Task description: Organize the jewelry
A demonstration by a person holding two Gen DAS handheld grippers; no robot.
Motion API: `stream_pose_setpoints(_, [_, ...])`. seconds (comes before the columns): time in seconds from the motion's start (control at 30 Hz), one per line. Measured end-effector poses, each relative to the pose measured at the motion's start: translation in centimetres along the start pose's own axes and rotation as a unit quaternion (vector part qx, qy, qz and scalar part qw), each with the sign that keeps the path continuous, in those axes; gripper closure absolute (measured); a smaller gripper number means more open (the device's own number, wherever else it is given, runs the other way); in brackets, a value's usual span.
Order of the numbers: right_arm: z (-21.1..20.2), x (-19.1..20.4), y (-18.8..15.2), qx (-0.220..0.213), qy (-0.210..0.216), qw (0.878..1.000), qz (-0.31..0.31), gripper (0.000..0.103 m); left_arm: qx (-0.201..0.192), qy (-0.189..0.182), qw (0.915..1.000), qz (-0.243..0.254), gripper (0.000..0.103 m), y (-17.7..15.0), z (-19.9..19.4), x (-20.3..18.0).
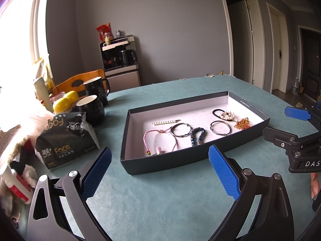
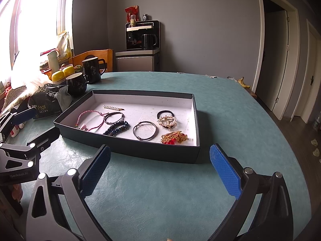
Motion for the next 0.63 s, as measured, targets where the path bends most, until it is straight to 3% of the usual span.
stream_pose_setpoints(0.63, [0.55, -0.34, -0.3, 0.013, 0.003, 1.0, 0.011, 0.005, 0.013, -0.009, 0.9998, -0.008, 0.004, -0.23, 0.45, 0.21])
Point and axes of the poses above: each gripper's, at about its wrist camera, not at the fingertips, and z roughly the way its jaws point, x to its left, y to its top, the point moved 9 cm from there along z, roughly the way its jaws point, and after that the axes turned 7 degrees about -y, right-handed, at the moved point
